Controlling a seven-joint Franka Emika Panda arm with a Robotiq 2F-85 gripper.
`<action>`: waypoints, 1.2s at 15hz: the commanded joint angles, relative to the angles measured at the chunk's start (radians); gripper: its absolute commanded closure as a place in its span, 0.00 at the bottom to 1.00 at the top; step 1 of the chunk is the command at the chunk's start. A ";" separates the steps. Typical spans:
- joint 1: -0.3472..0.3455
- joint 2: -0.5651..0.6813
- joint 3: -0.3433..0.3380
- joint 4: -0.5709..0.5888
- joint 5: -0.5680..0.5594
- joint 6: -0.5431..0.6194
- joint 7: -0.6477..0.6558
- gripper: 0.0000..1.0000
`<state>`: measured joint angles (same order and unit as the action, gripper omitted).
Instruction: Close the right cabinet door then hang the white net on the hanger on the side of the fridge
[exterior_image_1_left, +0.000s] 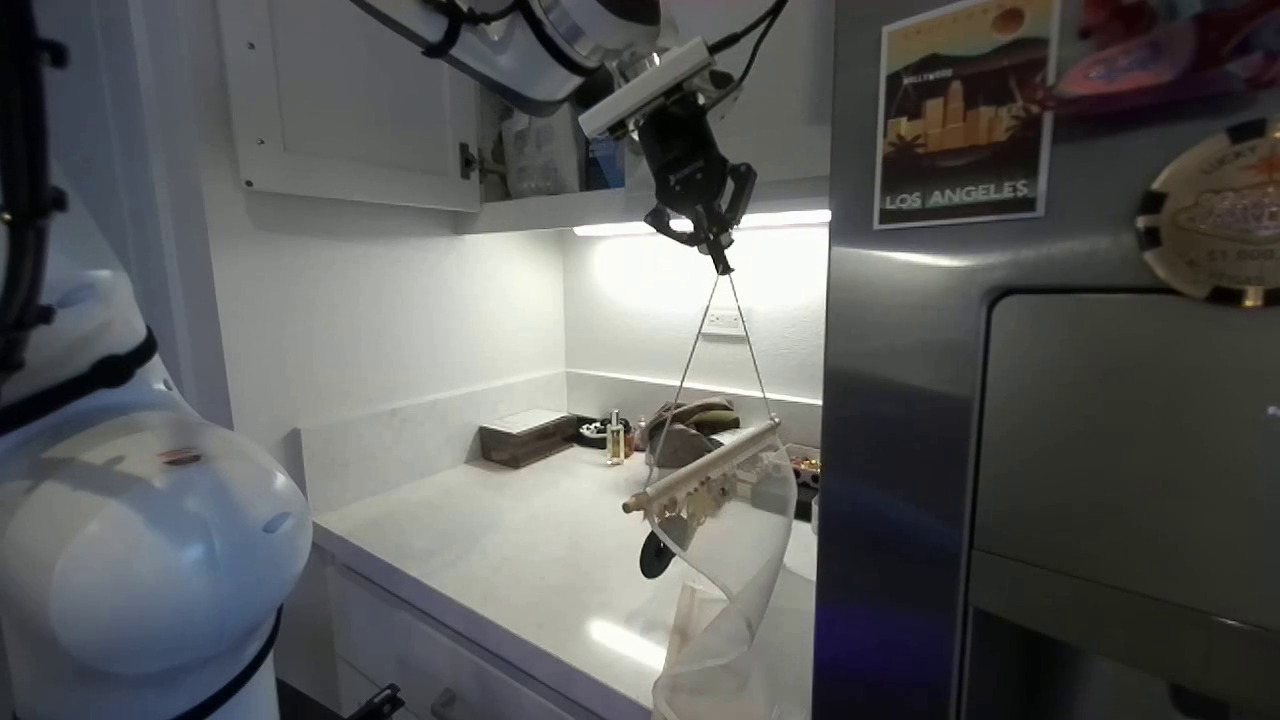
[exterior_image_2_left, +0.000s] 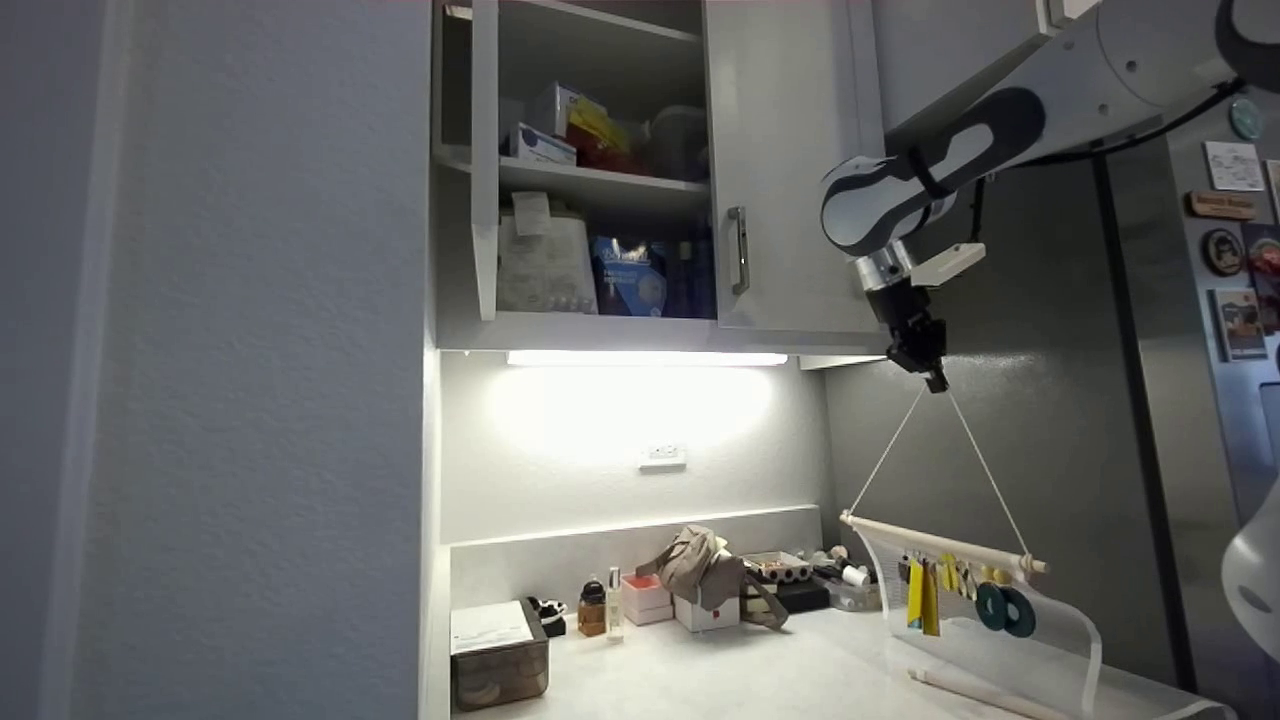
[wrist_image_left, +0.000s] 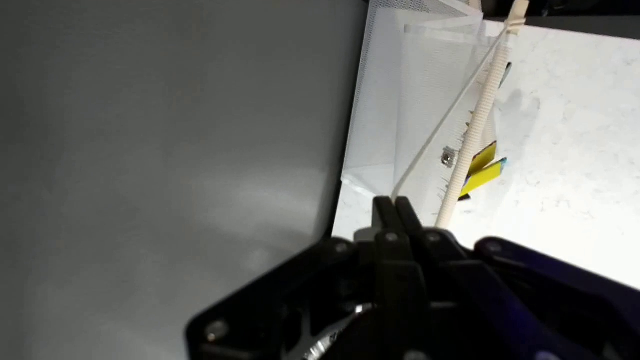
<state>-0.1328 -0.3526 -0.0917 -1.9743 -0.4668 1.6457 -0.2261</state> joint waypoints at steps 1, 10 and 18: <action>0.002 0.004 0.003 0.094 -0.029 -0.054 0.031 1.00; -0.009 0.009 0.009 0.306 -0.081 -0.058 0.102 1.00; -0.037 0.072 -0.014 0.513 -0.119 -0.067 0.150 1.00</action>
<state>-0.1536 -0.3402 -0.1031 -1.5729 -0.5665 1.6105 -0.1033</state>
